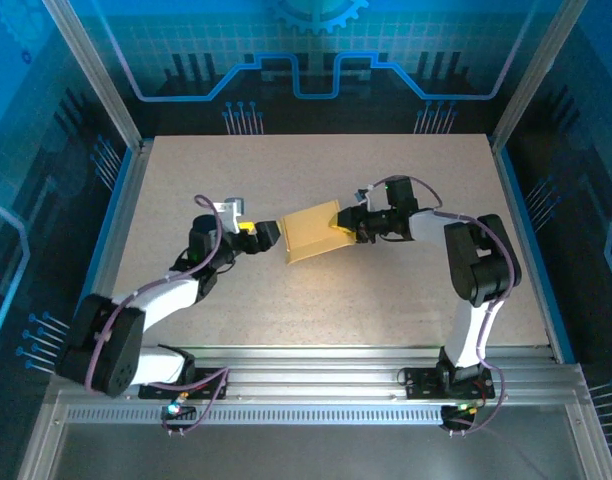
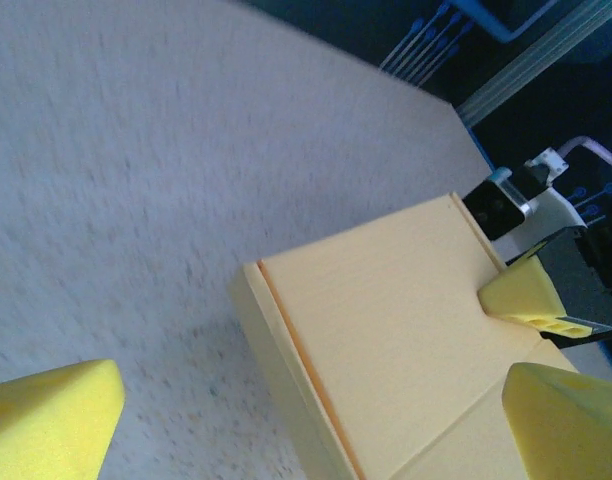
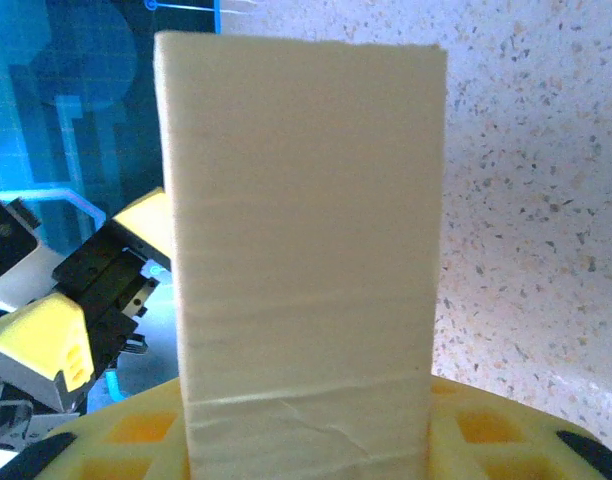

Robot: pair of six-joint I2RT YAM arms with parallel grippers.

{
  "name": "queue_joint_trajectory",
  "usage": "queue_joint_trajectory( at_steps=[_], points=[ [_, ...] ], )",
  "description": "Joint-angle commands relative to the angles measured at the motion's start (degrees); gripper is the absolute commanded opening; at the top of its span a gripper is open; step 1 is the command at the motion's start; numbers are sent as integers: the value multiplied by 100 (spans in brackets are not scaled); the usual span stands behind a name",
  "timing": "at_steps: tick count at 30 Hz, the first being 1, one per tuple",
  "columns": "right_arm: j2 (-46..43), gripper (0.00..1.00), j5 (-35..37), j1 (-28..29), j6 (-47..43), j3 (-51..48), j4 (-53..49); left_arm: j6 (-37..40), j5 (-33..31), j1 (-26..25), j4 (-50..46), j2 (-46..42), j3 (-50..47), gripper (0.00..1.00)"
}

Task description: Fold the paper box

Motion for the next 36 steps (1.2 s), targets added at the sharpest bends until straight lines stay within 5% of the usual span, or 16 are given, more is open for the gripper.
queue_joint_trajectory(
  at_steps=[1, 10, 18, 21, 28, 36],
  points=[
    [-400, 39, -281, -161, -236, -25, -436, 1529, -675, -11, -215, -485, 15, 99],
    [-1047, 39, -641, -659, -562, -105, -1160, 5418, 374, -108, 280, -560, -54, 99],
    [-1589, 40, -1074, -1141, -447, -247, -1352, 8393, -280, -740, 447, -319, -98, 99],
    [-1732, 40, -1212, -1186, -310, -250, -1363, 9285, -834, -1178, 1536, -39, -433, 99],
    [-2020, 40, -1336, -1164, -246, -270, -1551, 10632, -1347, -1869, 4583, 1223, -803, 98],
    [-2168, 40, -1328, -1059, -423, -334, -1860, 11340, -1631, -2199, 4820, 1212, -821, 87]
  ],
)
